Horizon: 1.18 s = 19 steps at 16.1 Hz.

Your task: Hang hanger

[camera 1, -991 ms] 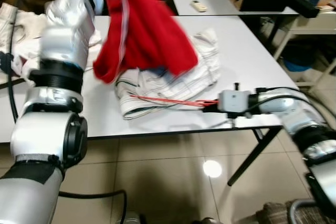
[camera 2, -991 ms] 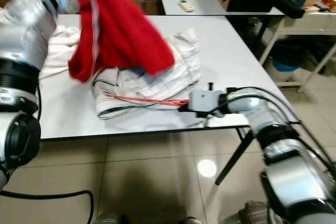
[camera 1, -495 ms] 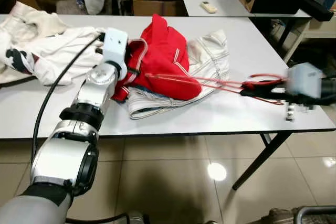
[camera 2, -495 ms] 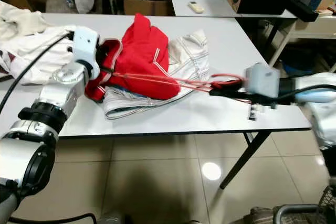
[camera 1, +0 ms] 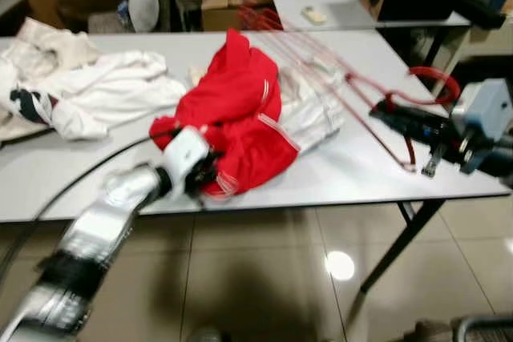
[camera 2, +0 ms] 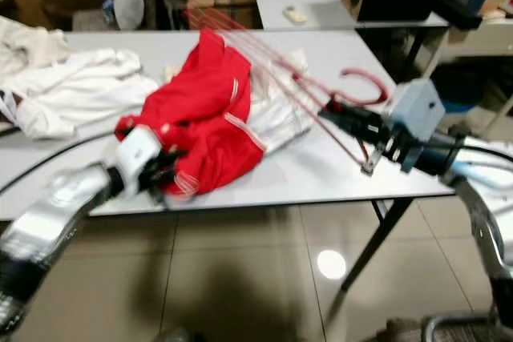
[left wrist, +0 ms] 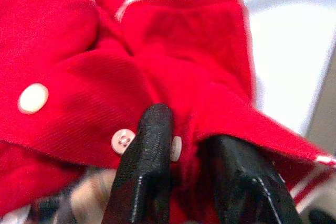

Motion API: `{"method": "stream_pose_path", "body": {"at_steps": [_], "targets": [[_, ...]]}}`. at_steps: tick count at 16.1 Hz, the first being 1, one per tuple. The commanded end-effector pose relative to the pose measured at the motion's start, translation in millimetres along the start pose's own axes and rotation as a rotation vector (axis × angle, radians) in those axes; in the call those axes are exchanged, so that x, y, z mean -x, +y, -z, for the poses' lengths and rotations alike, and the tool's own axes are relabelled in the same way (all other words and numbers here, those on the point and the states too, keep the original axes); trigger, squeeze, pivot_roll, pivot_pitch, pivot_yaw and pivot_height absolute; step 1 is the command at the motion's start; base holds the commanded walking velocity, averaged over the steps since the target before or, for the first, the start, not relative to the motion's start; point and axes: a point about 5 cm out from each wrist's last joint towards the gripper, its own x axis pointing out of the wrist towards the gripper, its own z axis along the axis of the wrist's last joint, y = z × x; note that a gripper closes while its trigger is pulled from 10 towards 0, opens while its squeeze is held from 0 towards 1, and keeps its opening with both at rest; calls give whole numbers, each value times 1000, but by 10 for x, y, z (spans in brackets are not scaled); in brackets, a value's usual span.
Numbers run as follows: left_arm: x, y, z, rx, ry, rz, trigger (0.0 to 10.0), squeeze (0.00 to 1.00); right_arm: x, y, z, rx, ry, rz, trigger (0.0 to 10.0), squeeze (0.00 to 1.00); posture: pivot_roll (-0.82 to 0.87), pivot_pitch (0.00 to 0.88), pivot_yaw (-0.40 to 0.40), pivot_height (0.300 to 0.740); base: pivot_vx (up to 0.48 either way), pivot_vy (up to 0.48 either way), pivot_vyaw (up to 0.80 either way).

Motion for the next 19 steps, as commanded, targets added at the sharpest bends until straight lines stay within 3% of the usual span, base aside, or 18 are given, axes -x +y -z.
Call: {"method": "stream_pose_path", "body": {"at_steps": [1, 3, 5, 6, 8, 10, 11, 12, 13, 14, 16, 19], "targets": [[115, -60, -208, -34, -54, 48, 10000, 1000, -33, 7, -93, -54, -41, 51, 10000, 0, -18, 0, 48, 740, 0, 0, 0], [341, -205, -401, -2, -108, 128, 10000, 1000, -147, 68, -13, -129, -19, 123, 10000, 0, -9, 0, 38, 740, 0, 0, 0], [481, -246, -502, 52, -145, 150, 10000, 1000, -233, 123, 63, -173, 14, 173, 10000, 0, -4, 1, 29, 740, 0, 0, 0], [614, -227, -555, 102, -196, 112, 10000, 1000, -347, 185, 133, -217, 37, 257, 10000, 0, -2, 2, 27, 740, 0, 0, 0], [670, -225, -610, 157, -264, 86, 10000, 1000, -404, 241, 138, -301, 20, 274, 10000, 0, 0, 2, 22, 740, 0, 0, 0], [788, -225, -868, 340, -548, -39, 10000, 1000, -556, 380, 177, -346, 27, 361, 10000, 0, 5, 1, 18, 740, 0, 0, 0], [768, -228, -867, 341, -552, -143, 10000, 1000, -582, 421, 197, -365, 27, 401, 10000, 0, 6, 2, 18, 740, 0, 0, 0], [702, -231, -782, 290, -474, -259, 10000, 278, -577, 416, 214, -374, 26, 473, 10000, 0, 5, 2, 18, 740, 0, 0, 0], [660, -221, -728, 255, -425, -327, 10000, 0, -564, 409, 230, -390, 25, 520, 10000, 0, 6, 2, 17, 740, 0, 0, 0], [587, -181, -586, 253, -352, -484, 10000, 0, -553, 440, 238, -376, 38, 556, 10000, 0, 3, 5, 18, 740, 0, 0, 0], [574, -150, -468, 304, -314, -576, 10000, 0, -571, 501, 242, -344, 60, 553, 10000, 0, 0, 5, 18, 740, 0, 0, 0], [566, -157, -354, 323, -246, -652, 10000, 0, -638, 610, 234, -424, 20, 523, 10000, 0, 7, 6, 8, 740, 0, 255, 0]]}}
